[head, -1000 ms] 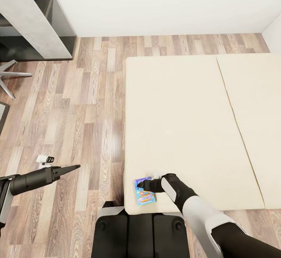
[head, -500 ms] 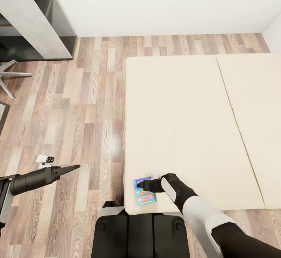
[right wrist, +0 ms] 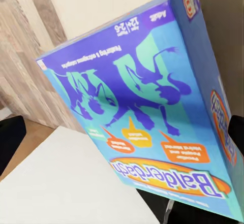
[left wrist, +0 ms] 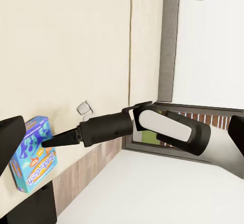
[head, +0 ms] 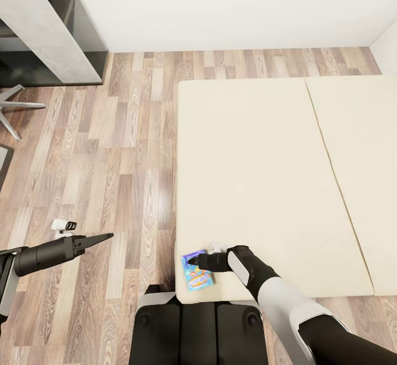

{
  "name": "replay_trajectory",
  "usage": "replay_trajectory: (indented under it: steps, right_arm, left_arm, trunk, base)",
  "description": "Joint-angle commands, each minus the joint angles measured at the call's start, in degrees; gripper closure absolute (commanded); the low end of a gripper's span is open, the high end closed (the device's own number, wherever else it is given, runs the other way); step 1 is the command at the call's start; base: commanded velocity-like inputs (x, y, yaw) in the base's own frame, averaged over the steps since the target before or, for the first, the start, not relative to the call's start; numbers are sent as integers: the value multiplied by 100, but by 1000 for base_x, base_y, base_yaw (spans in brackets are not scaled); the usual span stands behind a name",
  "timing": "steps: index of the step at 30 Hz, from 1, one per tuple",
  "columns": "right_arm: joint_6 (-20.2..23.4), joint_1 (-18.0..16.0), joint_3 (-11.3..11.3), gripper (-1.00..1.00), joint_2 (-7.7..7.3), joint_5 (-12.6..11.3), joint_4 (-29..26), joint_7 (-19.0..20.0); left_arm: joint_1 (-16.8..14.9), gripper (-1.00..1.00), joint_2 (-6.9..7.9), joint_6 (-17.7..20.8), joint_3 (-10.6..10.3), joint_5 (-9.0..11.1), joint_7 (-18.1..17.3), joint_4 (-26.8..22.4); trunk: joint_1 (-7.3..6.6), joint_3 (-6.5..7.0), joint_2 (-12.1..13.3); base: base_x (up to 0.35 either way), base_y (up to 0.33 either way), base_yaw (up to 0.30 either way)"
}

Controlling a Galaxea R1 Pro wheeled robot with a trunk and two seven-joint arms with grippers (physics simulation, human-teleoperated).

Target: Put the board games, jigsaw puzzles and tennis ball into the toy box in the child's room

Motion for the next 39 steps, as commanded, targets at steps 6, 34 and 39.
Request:
replay_trajectory:
  steps: [6, 34, 39]
  right_arm:
    - [26, -2, 2, -100, 0, 15, -3, 34]
    - [26, -2, 5, -100, 0, 22, -3, 21]
    - [26, -2, 5, -100, 0, 23, -3, 25]
  left_arm:
    - [-1, -100, 2, 61, 1, -6, -25, -2]
    - [-1, -100, 2, 56, 8, -6, -25, -2]
    - [-1, -100, 2, 56, 8, -6, -25, -2]
  trunk:
    - [3, -6, -9]
    - [3, -6, -9]
    - [3, -6, -9]
  base:
    - [0, 0, 0]
    - [0, 0, 0]
    - [0, 0, 0]
